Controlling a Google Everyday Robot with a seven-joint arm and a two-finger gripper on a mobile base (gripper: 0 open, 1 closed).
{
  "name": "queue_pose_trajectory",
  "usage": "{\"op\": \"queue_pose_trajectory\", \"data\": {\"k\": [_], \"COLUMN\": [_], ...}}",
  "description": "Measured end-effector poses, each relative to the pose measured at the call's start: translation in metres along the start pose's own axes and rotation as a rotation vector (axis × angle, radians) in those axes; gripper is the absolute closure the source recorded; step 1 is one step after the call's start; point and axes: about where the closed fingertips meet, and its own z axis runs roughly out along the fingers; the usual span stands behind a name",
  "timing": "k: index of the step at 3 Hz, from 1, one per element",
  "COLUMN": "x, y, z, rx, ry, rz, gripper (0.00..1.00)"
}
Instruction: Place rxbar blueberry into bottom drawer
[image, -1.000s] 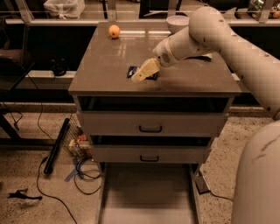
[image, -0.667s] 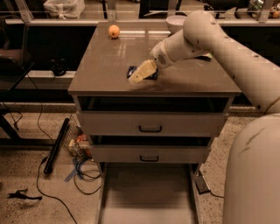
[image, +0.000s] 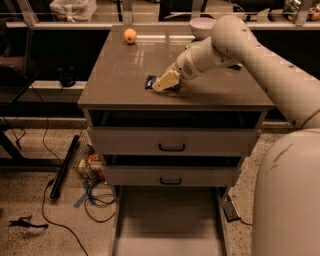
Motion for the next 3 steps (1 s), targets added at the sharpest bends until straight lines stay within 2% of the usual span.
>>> {"op": "queue_pose_trajectory", "data": {"k": [1,2,3], "x": [0.004,-0.005,-0.018], "y": [-0.005,-0.003,0.011], "z": [-0.007,-0.029,-0.07], "rx": [0.005,0.015,0.026], "ry": [-0.011,-0.057,-0.132], "rz": [0.014,-0.001,-0.036], "gripper": [0.62,0.85,1.0]}}
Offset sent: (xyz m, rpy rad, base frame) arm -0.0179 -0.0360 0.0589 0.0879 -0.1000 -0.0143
